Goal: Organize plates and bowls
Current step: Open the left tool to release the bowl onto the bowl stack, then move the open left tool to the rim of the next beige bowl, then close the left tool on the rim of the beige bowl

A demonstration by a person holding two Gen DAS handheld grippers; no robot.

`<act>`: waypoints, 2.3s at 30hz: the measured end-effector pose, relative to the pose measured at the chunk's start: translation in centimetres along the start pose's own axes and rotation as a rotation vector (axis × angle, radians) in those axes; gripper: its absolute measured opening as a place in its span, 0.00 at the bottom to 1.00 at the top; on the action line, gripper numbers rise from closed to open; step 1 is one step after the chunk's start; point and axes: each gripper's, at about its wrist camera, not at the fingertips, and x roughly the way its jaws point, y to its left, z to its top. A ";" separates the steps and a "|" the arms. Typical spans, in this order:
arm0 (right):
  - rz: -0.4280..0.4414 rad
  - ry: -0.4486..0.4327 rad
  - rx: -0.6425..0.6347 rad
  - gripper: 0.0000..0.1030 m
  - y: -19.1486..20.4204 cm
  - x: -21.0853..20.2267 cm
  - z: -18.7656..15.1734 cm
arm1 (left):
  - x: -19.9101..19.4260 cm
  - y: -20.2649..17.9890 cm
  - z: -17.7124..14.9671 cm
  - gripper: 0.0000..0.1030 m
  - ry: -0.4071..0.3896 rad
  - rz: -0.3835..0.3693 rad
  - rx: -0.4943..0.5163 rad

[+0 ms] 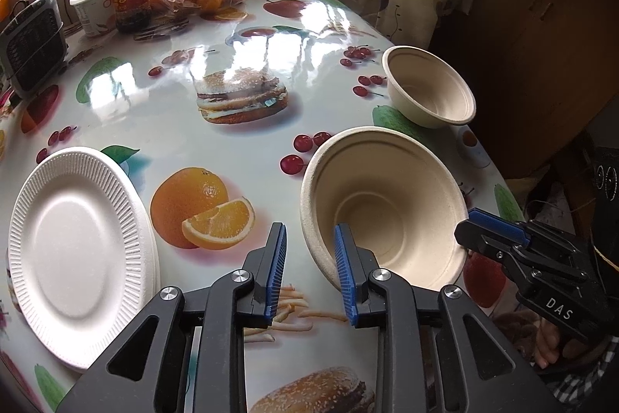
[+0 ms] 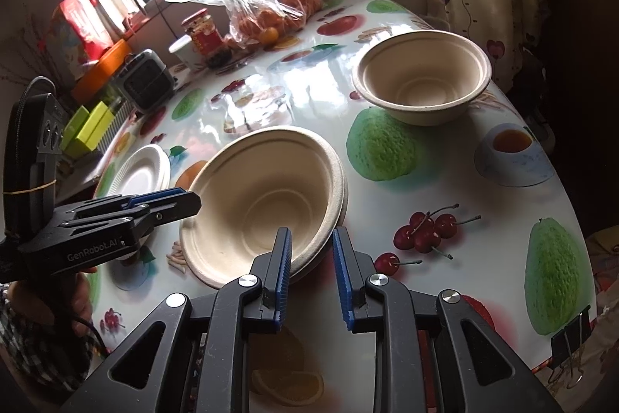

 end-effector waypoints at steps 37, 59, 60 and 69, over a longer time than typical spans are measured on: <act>-0.188 -0.191 -0.009 0.56 -3.2 -2.1 2.1 | -1.1 -2.3 6.1 0.49 -0.189 0.118 0.186; -0.212 -0.233 0.104 0.58 -8.6 -1.5 5.0 | 4.4 -4.4 12.9 0.49 -0.107 0.032 0.160; -0.212 -0.234 0.105 0.58 -8.7 -1.4 5.2 | 4.7 -4.7 13.1 0.49 -0.108 0.037 0.172; -0.197 -0.241 0.127 0.58 -9.9 -0.6 6.0 | 7.0 -6.0 14.7 0.49 -0.066 -0.010 0.183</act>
